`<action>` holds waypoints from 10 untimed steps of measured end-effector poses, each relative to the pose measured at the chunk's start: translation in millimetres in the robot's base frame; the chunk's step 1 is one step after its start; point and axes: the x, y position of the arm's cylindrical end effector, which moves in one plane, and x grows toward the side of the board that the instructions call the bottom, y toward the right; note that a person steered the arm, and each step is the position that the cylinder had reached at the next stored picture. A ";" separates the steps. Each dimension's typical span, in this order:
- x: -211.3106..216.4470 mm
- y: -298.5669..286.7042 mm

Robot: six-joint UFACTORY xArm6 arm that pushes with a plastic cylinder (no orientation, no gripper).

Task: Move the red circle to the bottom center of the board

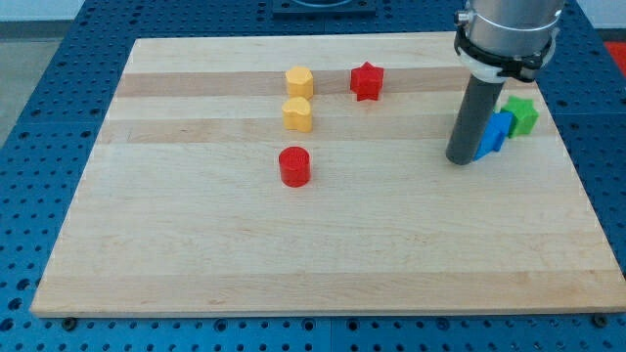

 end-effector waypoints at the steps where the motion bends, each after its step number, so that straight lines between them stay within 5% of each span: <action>1: 33.3 -6.6; 4: 61.0 -39.6; 6: 6.0 -42.4; 10: -13.6 -182.8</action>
